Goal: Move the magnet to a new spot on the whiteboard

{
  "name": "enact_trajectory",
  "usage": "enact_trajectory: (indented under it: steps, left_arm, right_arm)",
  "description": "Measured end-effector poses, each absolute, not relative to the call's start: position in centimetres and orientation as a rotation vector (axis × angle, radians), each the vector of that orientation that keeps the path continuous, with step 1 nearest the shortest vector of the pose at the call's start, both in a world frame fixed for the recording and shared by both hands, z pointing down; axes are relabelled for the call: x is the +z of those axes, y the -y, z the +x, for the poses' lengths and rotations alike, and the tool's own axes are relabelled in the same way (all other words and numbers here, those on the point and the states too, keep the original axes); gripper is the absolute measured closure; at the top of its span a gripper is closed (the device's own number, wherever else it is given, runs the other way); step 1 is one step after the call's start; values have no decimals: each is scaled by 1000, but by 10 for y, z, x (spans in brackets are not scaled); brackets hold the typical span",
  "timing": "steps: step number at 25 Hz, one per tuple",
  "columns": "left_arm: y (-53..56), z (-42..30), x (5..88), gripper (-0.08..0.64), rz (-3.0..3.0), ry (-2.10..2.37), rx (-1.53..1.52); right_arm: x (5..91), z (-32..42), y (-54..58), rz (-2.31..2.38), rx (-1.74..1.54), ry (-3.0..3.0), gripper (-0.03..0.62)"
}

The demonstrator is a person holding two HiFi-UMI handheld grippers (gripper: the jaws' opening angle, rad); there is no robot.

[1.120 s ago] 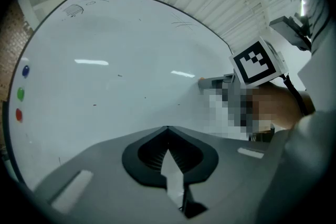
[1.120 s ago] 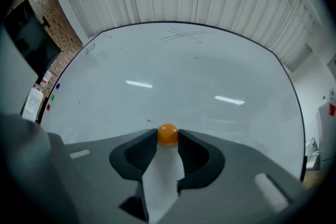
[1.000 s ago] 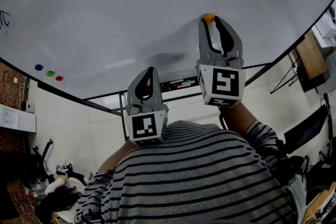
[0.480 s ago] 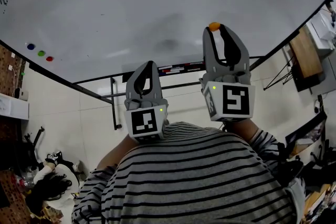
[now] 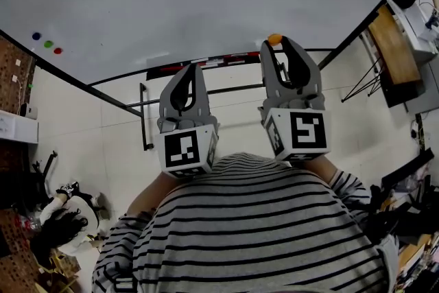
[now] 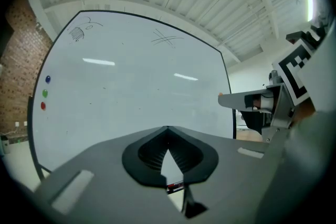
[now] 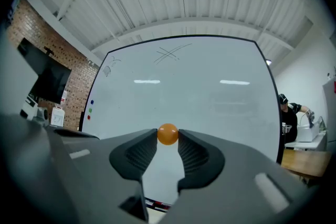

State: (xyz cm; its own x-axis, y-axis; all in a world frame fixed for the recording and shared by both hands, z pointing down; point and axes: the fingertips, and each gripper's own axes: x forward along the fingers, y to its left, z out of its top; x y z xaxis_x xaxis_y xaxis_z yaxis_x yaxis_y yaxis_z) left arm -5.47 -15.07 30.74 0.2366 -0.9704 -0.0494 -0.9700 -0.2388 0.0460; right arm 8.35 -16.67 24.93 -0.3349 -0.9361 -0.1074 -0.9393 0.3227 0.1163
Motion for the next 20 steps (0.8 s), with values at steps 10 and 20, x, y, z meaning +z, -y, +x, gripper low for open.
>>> enact_trajectory:
  steps: [10,20]
  left_arm:
    - [108,-40,304,545,2452,1976,-75]
    - [90,-36,293,545,2427,1999,-98]
  right_arm:
    - [269,106,128,-1764,163,-2568,468]
    - [267,108,115,-1733,167,-2574,468]
